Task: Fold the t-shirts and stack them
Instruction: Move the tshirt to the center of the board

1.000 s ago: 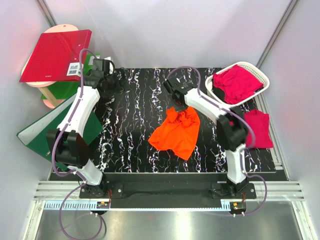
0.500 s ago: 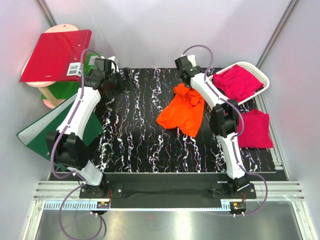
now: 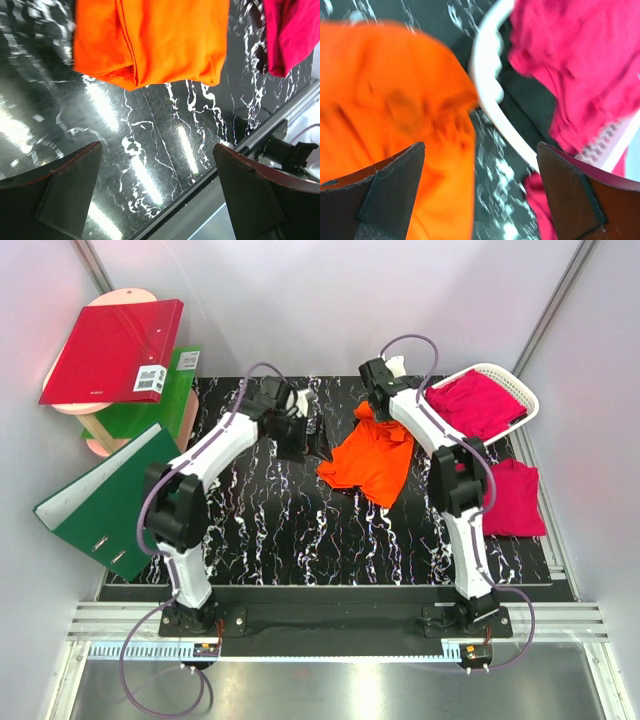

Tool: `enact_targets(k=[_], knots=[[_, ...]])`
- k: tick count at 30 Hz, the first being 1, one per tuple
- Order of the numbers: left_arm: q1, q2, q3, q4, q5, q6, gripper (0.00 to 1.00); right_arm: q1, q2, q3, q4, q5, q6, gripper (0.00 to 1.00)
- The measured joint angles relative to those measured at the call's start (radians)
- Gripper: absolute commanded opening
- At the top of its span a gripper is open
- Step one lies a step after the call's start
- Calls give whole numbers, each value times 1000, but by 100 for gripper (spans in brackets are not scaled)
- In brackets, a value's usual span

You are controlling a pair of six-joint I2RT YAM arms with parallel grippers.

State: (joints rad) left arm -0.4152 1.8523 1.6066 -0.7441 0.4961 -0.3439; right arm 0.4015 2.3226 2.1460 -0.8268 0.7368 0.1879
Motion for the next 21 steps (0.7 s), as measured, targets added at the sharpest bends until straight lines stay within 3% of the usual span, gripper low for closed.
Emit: enact_targets(k=[5,11,17,21], knots=[[3,143,57,-5,52,-1,90,2,-241,-222,34,-47,5,100],[7,298,163,-2,107,-6,85,2,-499,-364,121,-49,-11,100],[2,372,205,-3,145,-18,76,2,-585,-380,185,-46,-35,100],[-16,370,205,-3,155,-24,60,2,-586,-429,193,-47,-35,100]])
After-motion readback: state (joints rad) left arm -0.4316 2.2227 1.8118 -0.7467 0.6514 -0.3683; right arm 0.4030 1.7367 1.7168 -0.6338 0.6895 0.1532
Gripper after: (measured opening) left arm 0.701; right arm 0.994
